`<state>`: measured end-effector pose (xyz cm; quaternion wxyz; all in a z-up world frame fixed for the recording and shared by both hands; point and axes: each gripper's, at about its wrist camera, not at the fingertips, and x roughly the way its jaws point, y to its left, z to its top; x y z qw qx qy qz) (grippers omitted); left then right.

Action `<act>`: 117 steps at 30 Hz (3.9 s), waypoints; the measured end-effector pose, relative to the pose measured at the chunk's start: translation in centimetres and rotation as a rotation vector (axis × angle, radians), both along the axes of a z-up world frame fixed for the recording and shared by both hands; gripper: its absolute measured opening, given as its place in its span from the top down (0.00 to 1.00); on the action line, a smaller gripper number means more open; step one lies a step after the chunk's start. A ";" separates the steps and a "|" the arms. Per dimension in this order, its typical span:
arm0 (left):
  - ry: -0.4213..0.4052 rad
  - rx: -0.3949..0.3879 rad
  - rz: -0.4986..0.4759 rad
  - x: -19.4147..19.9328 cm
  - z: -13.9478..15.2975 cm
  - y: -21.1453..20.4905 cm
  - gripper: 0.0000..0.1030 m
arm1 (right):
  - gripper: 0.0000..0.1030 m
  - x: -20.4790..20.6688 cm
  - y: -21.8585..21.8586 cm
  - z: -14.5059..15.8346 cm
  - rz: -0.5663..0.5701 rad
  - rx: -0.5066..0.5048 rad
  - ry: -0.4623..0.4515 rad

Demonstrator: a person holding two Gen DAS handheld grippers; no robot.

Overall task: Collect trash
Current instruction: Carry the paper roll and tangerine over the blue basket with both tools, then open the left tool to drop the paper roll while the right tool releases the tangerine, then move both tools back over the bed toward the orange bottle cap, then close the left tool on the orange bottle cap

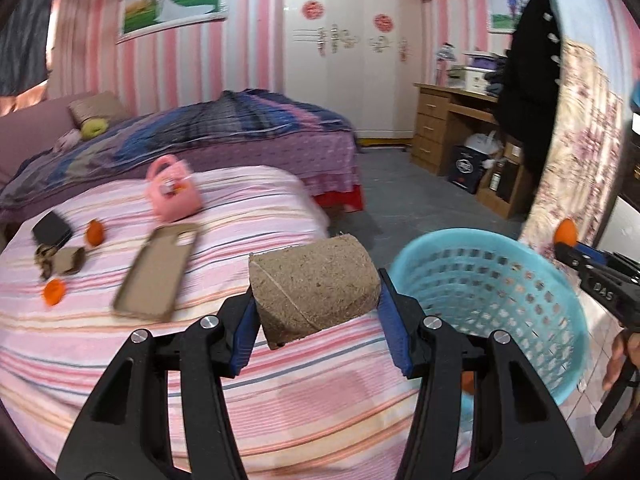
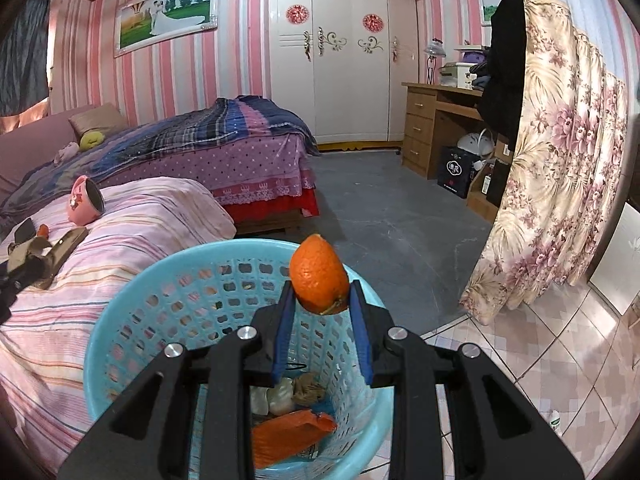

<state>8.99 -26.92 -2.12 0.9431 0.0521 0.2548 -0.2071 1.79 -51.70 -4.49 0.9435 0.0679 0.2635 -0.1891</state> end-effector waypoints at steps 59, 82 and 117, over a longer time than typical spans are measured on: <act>-0.019 0.039 0.276 3.3 2.4 12.2 0.05 | 0.08 3.8 7.8 1.7 0.052 -0.065 -0.019; 0.066 -0.007 0.454 10.0 2.1 27.3 0.05 | 0.06 13.8 22.0 5.9 0.266 -0.065 0.004; 0.334 0.036 0.414 16.5 -5.2 29.0 0.58 | 0.05 19.4 26.8 0.0 0.329 -0.054 0.152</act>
